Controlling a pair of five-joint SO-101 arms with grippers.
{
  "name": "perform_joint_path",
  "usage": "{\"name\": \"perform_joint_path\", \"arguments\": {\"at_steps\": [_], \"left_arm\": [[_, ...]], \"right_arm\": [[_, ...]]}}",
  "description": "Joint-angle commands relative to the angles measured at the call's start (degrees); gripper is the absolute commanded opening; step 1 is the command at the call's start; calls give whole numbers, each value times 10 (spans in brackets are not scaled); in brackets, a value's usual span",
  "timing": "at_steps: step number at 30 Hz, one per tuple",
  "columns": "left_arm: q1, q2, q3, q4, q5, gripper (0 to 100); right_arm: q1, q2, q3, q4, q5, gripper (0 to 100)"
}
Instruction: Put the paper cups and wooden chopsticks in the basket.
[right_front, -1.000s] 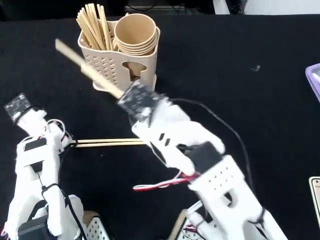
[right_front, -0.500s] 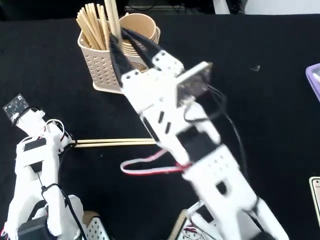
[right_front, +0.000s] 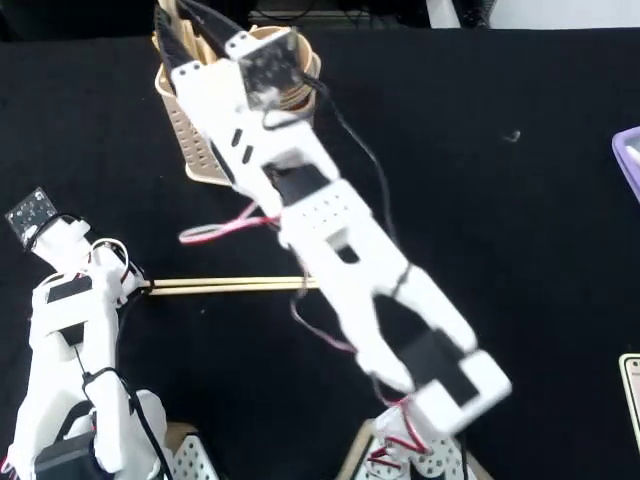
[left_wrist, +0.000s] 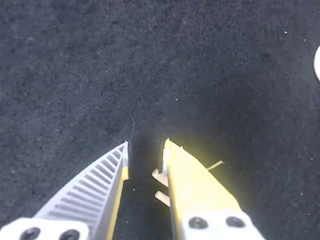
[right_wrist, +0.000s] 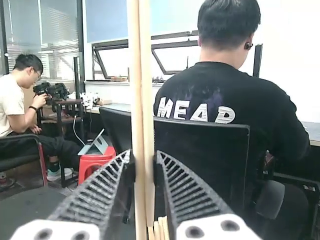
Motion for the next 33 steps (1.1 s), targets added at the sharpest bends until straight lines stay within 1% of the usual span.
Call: {"name": "perform_joint_path", "arguments": {"at_steps": [1,5,9,18,24,25,27,29,30,33], "left_arm": [[-2,-15,-8,-10,4,123],[-2,-15,-8,-10,4,123],[-2,-15,-8,-10,4,123],[-2,-15,-8,-10,4,123],[-2,-14,-8,-10,4,123],[-2,-14,-8,-10,4,123],[-2,-13,-8,-10,4,123],[-2,-13,-8,-10,4,123],[-2,-13,-8,-10,4,123],[-2,-13,-8,-10,4,123]], "right_arm": [[21,52,-89,-13,-4,11],[34,91,-102,-9,-4,11],[33,98,-99,40,-4,11],[24,95,-63,108,-6,16],[17,94,-85,169,-4,20],[17,94,-92,176,-4,37],[17,94,-107,202,-4,106],[16,94,-126,247,-7,178],[16,94,-138,276,-7,198],[16,94,-180,362,-5,194]]}}
